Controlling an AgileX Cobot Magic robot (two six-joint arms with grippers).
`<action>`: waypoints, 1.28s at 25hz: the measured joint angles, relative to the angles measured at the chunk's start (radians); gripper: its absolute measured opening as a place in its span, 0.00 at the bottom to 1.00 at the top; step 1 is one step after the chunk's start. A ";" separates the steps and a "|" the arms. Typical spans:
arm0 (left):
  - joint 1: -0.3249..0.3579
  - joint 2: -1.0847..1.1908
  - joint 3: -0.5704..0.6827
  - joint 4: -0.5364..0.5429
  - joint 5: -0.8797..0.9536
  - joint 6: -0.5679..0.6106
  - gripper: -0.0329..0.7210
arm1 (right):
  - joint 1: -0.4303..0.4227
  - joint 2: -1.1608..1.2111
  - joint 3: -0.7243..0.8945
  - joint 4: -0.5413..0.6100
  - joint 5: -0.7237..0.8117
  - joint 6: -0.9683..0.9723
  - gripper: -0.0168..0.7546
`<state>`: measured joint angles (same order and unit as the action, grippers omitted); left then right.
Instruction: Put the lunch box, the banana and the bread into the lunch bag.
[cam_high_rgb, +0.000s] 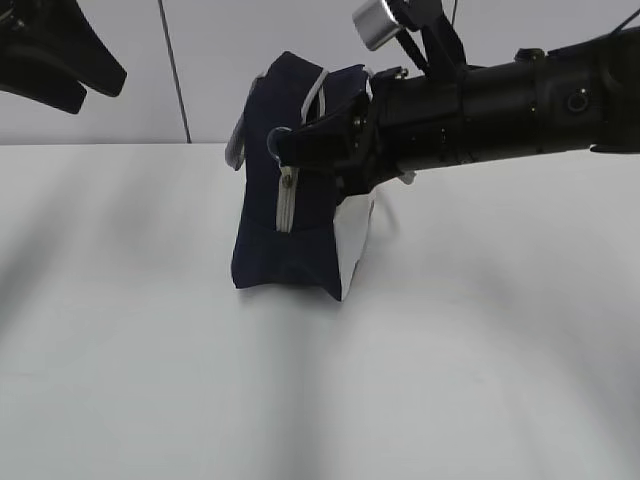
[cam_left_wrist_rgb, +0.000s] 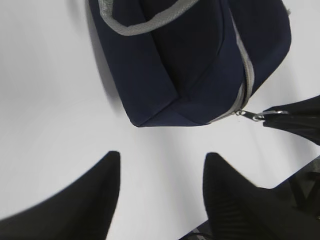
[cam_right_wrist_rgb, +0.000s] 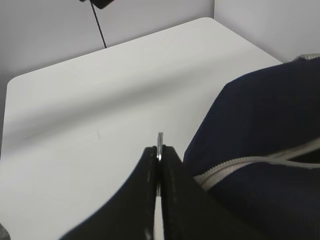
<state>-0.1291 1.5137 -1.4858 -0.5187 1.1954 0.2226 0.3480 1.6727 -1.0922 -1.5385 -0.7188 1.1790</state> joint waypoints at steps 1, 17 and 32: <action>0.000 0.000 0.000 -0.004 -0.010 0.011 0.55 | 0.000 0.000 -0.015 -0.016 0.000 0.022 0.00; 0.000 0.021 0.258 -0.292 -0.166 0.292 0.51 | 0.000 0.006 -0.046 -0.276 0.020 0.255 0.00; 0.000 0.021 0.260 -0.307 -0.172 0.358 0.51 | 0.000 0.032 -0.057 -0.230 0.053 0.252 0.00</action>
<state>-0.1291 1.5345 -1.2256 -0.8256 1.0237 0.5811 0.3480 1.7045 -1.1494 -1.7690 -0.6654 1.4307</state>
